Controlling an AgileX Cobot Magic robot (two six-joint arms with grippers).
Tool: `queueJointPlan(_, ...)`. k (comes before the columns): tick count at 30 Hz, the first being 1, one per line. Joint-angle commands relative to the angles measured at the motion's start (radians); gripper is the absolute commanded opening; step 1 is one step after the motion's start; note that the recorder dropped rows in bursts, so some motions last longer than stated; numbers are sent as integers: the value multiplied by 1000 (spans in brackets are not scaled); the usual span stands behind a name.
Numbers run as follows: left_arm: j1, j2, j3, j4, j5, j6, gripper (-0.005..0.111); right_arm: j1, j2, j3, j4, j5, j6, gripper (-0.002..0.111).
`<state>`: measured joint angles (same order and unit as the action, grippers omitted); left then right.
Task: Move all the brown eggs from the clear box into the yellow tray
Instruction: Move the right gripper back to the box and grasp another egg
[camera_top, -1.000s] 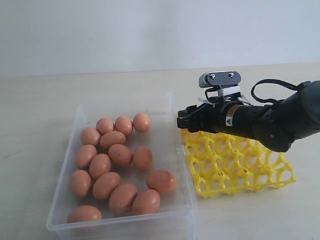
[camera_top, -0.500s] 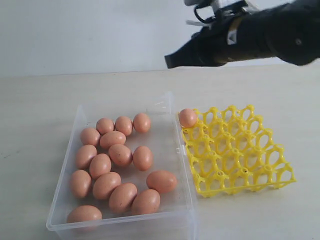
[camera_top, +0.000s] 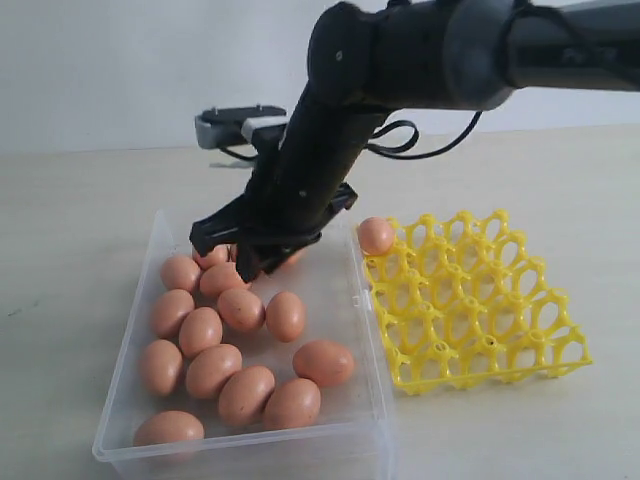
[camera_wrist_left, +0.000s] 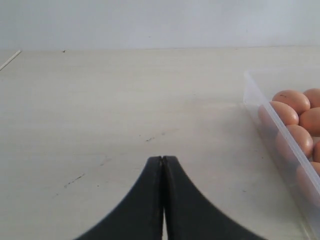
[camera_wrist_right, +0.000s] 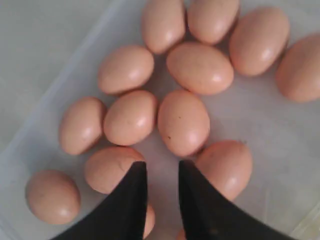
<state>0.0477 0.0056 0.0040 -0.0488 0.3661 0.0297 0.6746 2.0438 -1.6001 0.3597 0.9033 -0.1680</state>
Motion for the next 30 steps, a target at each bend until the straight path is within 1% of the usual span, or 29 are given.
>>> queueJointPlan(1,-9,-6,-4,-4,-12,0,0,-1,79,-45,-191,66,285,50)
queueJointPlan(3,-9,-6,-4,-4,-12,0,0,-1,90,-45,-262,66,370,57)
queueJointPlan(4,-9,-6,-4,-4,-12,0,0,-1,95,-45,-285,68,403,59)
queueJointPlan(9,-9,-6,-4,-4,-12,0,0,-1,116,-45,-287,31,426,58)
queueJointPlan(14,-9,-6,-4,-4,-12,0,0,-1,146,-48,-206,-5,402,58)
queueJointPlan(22,-9,-6,-4,-4,-12,0,0,-1,204,-52,-172,15,377,57)
queueJointPlan(23,-9,-6,-4,-4,-12,0,0,-1,207,-52,-168,16,377,54)
queueJointPlan(25,-9,-6,-4,-4,-12,0,0,-1,207,-52,-168,13,377,41)
queueJointPlan(28,-9,-6,-4,-4,-12,0,0,-1,189,-52,-176,9,358,6)
queueJointPlan(29,-9,-6,-4,-4,-12,0,0,-3,161,-52,-183,-9,334,0)
queueJointPlan(30,-9,-6,-4,-4,-12,0,0,-3,142,-52,-183,-26,324,0)
